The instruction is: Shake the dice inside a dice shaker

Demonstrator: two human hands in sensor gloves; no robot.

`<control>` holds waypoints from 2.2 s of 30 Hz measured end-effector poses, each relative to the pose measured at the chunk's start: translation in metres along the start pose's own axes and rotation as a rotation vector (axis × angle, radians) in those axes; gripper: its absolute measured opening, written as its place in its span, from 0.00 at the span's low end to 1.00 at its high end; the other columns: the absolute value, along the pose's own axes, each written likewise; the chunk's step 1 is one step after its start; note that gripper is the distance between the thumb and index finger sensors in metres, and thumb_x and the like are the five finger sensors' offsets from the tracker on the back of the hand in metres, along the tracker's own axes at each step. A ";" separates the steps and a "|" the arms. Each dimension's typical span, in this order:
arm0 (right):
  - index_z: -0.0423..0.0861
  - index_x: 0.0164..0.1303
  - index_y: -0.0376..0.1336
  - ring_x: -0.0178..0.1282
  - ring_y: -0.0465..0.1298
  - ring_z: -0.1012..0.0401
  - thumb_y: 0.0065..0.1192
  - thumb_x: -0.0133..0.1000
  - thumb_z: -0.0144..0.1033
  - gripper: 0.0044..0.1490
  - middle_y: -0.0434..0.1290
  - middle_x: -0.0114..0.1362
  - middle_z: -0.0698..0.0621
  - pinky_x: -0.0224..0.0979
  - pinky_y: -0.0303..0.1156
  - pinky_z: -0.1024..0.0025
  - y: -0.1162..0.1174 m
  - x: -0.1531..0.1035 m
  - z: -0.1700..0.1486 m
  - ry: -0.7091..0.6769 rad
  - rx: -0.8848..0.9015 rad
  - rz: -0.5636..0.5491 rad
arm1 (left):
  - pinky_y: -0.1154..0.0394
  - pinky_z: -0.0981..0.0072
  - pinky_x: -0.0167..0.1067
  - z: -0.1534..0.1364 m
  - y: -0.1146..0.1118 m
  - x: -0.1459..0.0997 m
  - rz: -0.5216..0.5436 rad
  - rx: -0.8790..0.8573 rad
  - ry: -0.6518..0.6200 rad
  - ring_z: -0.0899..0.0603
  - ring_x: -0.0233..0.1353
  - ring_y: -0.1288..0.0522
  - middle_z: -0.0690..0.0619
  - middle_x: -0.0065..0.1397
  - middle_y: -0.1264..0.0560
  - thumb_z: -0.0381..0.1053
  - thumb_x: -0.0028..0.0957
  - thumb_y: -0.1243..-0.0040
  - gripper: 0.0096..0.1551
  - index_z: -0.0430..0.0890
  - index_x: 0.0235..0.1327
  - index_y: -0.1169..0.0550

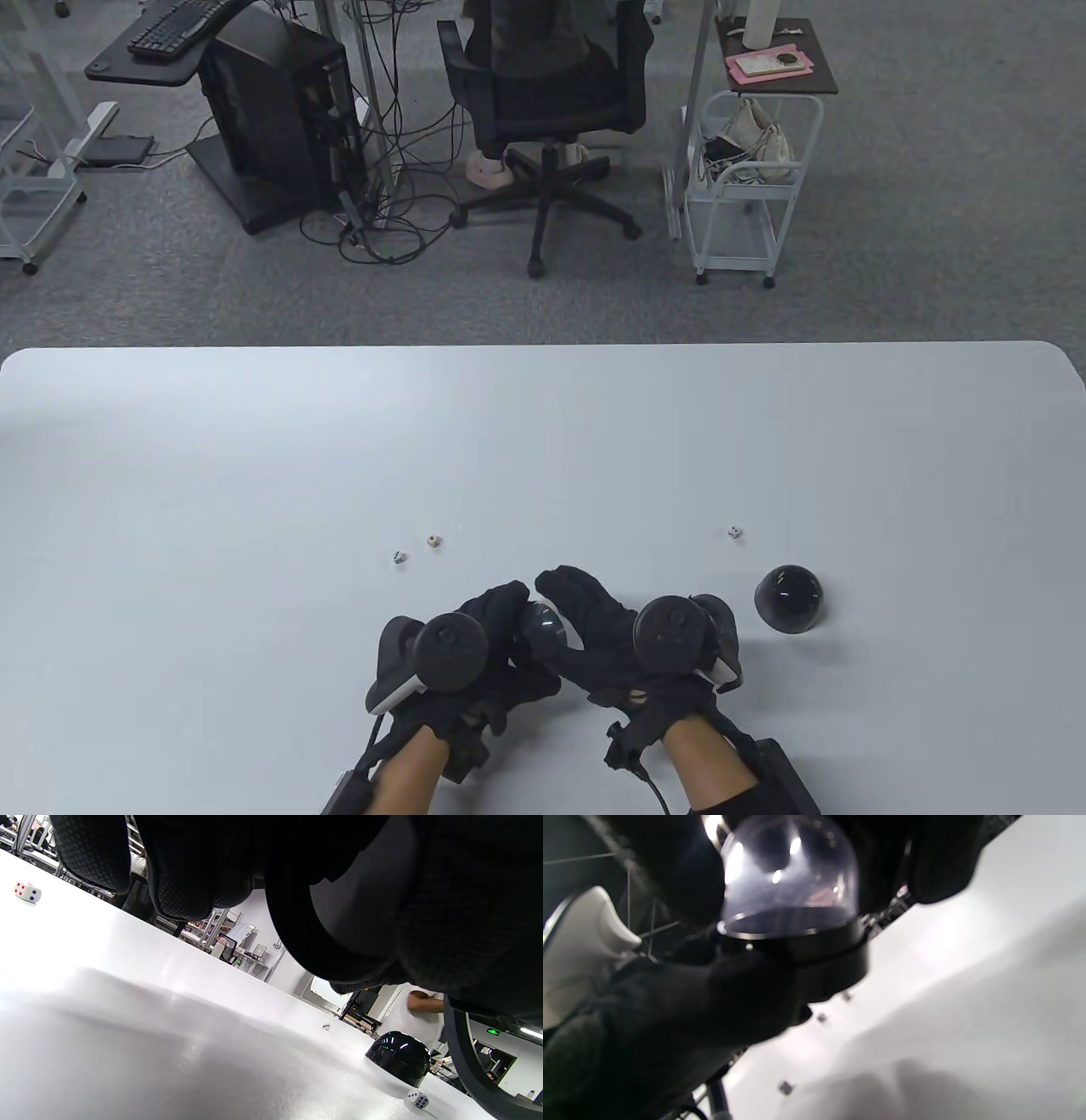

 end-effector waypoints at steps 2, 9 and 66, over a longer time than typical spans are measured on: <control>0.48 0.83 0.52 0.73 0.70 0.35 0.68 0.61 0.50 0.44 0.56 0.81 0.33 0.69 0.72 0.37 -0.001 0.000 0.000 0.003 0.010 -0.006 | 0.32 0.30 0.66 0.000 0.000 0.000 -0.005 -0.002 -0.001 0.32 0.75 0.28 0.39 0.78 0.34 0.76 0.38 0.24 0.65 0.45 0.77 0.42; 0.47 0.83 0.51 0.72 0.70 0.36 0.69 0.61 0.50 0.46 0.57 0.80 0.33 0.68 0.72 0.38 -0.032 -0.008 -0.003 0.049 -0.017 -0.177 | 0.32 0.30 0.66 -0.006 0.003 -0.001 0.017 -0.011 0.026 0.32 0.74 0.28 0.39 0.77 0.33 0.76 0.38 0.24 0.65 0.44 0.77 0.42; 0.50 0.85 0.53 0.84 0.52 0.33 0.65 0.63 0.50 0.42 0.51 0.85 0.34 0.77 0.57 0.31 -0.104 -0.080 -0.044 0.334 -0.550 -0.174 | 0.32 0.30 0.66 -0.020 0.008 0.014 0.017 0.065 0.246 0.32 0.74 0.28 0.39 0.77 0.33 0.77 0.39 0.24 0.66 0.44 0.77 0.42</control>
Point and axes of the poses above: the tracker on the back of each hand, its own z axis roughly to the thumb side, its own x axis roughly from the wrist to the fingertips, y = z × x, the point moved 4 cm from there along x, roughly from the wrist to the fingertips
